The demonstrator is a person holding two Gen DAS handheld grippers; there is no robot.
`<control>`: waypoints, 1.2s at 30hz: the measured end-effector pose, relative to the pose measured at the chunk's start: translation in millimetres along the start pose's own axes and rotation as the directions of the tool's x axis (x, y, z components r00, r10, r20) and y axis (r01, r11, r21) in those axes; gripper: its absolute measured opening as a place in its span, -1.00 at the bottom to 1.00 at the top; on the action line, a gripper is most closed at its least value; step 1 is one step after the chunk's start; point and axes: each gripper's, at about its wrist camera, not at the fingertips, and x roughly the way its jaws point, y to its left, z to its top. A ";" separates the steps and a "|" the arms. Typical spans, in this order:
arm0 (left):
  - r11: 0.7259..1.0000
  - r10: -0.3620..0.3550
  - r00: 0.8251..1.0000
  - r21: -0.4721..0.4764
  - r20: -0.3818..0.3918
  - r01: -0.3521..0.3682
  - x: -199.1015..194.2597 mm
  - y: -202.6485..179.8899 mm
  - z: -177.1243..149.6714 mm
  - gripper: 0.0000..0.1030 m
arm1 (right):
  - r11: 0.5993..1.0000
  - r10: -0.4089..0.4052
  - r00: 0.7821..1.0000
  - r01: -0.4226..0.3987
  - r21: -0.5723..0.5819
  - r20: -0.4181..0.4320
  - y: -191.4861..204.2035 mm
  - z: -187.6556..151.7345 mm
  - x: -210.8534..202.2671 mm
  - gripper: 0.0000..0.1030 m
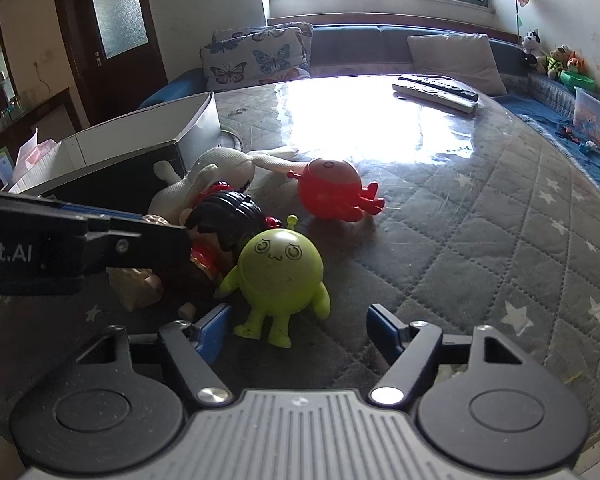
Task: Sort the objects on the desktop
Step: 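Move the right gripper down to the lime-green alien toy, then close the right gripper on the green alien toy and lift it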
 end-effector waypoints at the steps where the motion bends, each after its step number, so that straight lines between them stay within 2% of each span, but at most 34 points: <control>1: 1.000 -0.012 1.000 0.008 -0.003 0.012 2.3 -2.3 1.9 -0.27 | 1.000 0.008 1.000 -0.008 0.003 -0.001 -1.0 0.1 0.5 0.43; 4: 0.999 -0.044 0.999 0.022 -0.017 0.044 10.4 -7.9 7.3 -0.27 | 1.000 0.022 1.000 -0.022 0.013 0.005 -3.5 1.0 1.4 0.41; 8: 0.996 -0.084 0.995 0.022 -0.050 0.085 23.0 -12.5 11.4 -0.27 | 0.998 0.060 0.998 -0.060 0.029 0.011 -7.6 2.6 3.2 0.21; 13: 0.995 -0.099 0.992 -0.004 -0.082 0.099 37.1 -11.6 12.6 -0.27 | 0.995 0.081 0.997 -0.081 0.050 0.012 -13.1 2.5 4.7 -0.07; 20: 0.994 -0.110 0.987 -0.028 -0.114 0.107 49.7 -11.5 10.2 -0.24 | 0.996 0.078 0.997 -0.079 0.047 0.012 -15.5 0.6 2.1 -0.08; 29: 0.988 -0.155 0.980 -0.041 -0.123 0.151 54.7 -15.7 12.7 -0.24 | 0.998 0.043 0.999 -0.044 0.052 0.011 -21.0 -2.2 -3.7 -0.08; 36: 0.985 -0.166 0.979 -0.078 -0.123 0.157 60.1 -11.6 20.9 -0.19 | 0.998 0.041 0.999 -0.042 0.038 0.011 -19.2 -2.9 -5.0 -0.08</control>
